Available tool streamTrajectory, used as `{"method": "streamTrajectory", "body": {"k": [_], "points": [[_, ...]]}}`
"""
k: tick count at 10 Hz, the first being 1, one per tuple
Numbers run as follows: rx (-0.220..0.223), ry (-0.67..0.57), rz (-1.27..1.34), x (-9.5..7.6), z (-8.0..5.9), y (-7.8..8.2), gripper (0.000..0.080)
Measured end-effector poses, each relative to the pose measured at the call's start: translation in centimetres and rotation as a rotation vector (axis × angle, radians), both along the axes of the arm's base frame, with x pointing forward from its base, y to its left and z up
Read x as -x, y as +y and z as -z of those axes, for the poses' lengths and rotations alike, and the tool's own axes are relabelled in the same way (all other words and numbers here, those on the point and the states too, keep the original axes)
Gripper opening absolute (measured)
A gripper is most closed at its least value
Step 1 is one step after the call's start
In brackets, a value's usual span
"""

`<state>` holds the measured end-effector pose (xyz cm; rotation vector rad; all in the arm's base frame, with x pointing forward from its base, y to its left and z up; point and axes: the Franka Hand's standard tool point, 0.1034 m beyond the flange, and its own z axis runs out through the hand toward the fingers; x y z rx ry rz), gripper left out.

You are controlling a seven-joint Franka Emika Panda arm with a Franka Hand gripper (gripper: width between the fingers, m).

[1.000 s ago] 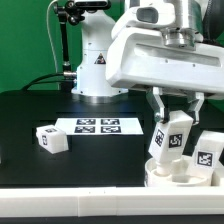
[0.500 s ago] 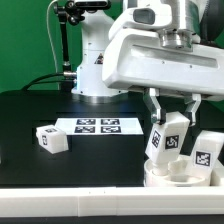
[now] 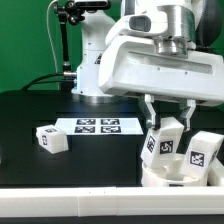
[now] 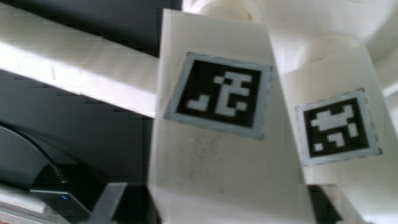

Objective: Assemble stool

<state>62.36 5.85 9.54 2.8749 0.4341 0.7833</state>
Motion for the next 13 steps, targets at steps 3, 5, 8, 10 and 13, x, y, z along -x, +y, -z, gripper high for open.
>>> {"method": "streamTrajectory", "body": {"k": [3,5,8,10,13], "points": [[0.007,-0.037,-0.004,0.2,0.4,-0.2,0.0324],[0.010,-0.056,-0.002,0.3,0.4,-0.5,0.0324],[0.010,-0.055,-0.002,0.3,0.4,-0.4,0.0578],[-0.004,-0.019,0.005,0.2,-0.7,-0.2,0.0634],[-0.024,0.028,0.015,0.2,-2.6,-0.5,0.0649]]}}
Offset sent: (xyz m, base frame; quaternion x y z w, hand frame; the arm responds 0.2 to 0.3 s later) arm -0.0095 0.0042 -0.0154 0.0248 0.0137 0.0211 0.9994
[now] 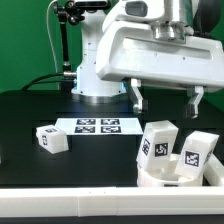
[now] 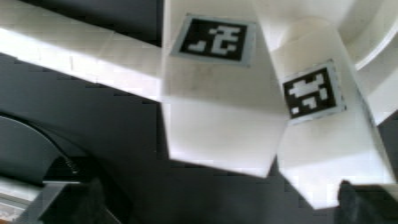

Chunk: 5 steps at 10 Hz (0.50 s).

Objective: Assemble stool

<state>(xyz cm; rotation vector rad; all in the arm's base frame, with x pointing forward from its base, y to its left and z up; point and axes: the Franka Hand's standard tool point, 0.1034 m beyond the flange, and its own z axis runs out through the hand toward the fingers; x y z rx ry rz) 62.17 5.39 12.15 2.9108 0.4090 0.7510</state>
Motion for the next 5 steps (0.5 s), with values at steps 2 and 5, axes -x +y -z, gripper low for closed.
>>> {"method": "streamTrajectory", "body": {"k": [2,5], "points": [[-0.006,0.008,0.007,-0.14,-0.58,-0.30,0.0649],[-0.008,0.034,0.008,0.01,-0.25,-0.14,0.0649]]}}
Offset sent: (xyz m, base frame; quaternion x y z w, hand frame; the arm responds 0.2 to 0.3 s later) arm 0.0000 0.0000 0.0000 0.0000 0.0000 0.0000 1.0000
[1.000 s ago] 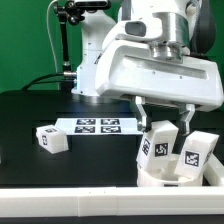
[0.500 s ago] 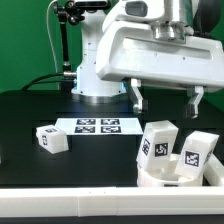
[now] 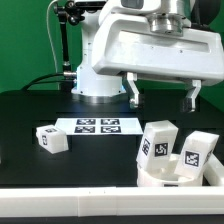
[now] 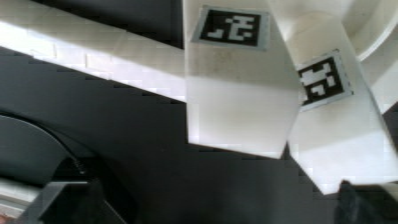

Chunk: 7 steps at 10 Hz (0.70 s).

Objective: Assemble stool

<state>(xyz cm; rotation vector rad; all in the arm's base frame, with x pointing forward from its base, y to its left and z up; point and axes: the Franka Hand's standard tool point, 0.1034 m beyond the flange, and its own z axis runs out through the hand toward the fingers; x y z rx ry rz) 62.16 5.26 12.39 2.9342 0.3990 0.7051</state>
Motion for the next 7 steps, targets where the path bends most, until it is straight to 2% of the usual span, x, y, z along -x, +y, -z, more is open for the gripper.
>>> {"method": "streamTrajectory", "body": {"k": [2,3,4,7], "points": [[-0.005,0.041,0.012,0.20,0.11,-0.50,0.0649],[-0.021,0.156,0.022,0.68,0.32,0.02,0.0649],[-0.027,0.179,0.021,0.20,-0.18,0.33,0.0649],[-0.028,0.197,0.023,0.46,0.05,0.41,0.0649]]}}
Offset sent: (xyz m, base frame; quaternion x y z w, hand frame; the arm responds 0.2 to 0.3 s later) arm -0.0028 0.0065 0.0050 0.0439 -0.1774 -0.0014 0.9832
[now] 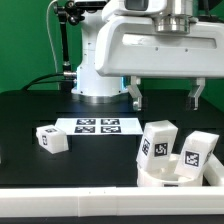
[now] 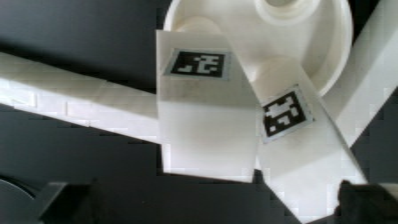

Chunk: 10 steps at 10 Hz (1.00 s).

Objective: Assemble stool

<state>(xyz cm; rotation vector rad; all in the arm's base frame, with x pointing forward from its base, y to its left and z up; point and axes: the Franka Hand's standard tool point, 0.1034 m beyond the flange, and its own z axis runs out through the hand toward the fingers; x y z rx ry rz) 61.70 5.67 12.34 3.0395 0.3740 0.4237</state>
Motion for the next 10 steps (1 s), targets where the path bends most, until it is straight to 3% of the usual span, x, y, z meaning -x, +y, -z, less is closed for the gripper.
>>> {"method": "streamTrajectory", "body": {"k": [2,5,6,8,10], "points": [[-0.011,0.130,0.012,0.5,0.1,0.6,0.0649],[0.018,0.349,-0.015,1.0,0.3,1.0,0.0649],[0.020,0.326,-0.022,0.1,0.2,1.0,0.0649],[0.022,0.329,-0.037,0.3,0.4,0.8,0.0649],[0.069,0.315,-0.294,-0.3,0.4,0.0,0.0649]]}}
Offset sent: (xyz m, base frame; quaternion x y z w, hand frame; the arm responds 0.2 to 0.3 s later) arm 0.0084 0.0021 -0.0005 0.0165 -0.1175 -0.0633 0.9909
